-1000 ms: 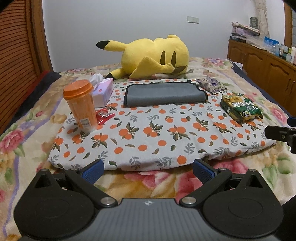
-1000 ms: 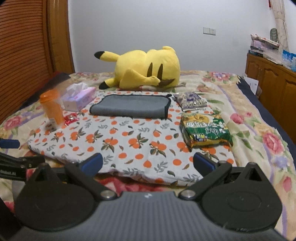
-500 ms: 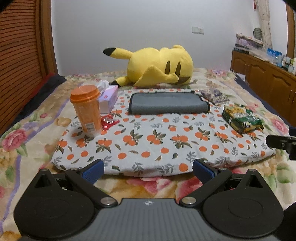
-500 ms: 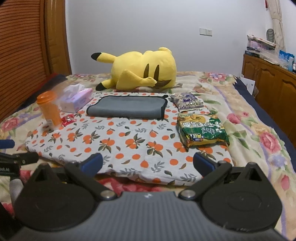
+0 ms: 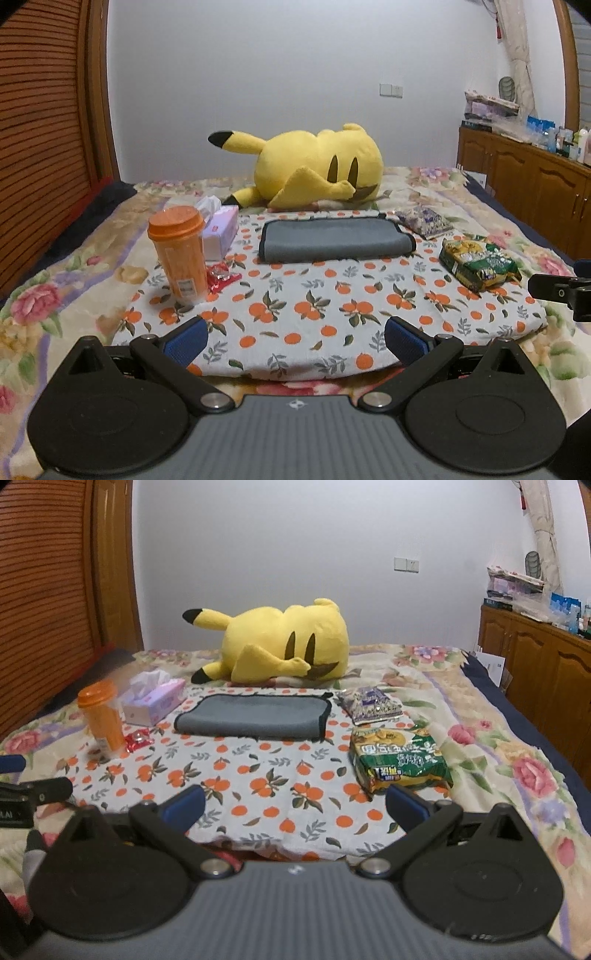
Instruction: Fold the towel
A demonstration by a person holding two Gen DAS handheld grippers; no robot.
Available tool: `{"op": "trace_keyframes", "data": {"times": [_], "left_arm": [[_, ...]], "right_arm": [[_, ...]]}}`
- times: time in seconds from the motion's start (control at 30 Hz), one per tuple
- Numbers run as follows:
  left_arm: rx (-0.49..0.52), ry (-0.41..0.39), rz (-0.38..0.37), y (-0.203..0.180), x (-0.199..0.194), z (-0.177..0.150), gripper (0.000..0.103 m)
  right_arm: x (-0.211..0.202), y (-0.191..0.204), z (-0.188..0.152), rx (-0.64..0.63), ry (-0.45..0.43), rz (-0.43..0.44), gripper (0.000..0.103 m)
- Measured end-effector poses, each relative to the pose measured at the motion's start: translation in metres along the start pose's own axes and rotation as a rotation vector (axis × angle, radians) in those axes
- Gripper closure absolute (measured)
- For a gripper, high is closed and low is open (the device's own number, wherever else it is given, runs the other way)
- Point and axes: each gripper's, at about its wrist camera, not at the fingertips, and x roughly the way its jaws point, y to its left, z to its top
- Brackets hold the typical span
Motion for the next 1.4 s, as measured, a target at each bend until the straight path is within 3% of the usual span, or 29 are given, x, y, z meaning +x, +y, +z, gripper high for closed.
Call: {"op": "trace_keyframes", "data": {"times": [1.03,1.4], "left_arm": [[0.014,-0.137,0.012,0.0,-0.022,0.005,0.0],[0.01,-0.141,0.012,0.002,-0.023,0.006,0.0]], "right_arm": [[-0.022,-0.002,0.001,0.017,-0.16,0.008,0.0],[-0.024,-0.004,0.0,0.02,-0.178,0.004,0.0]]}}
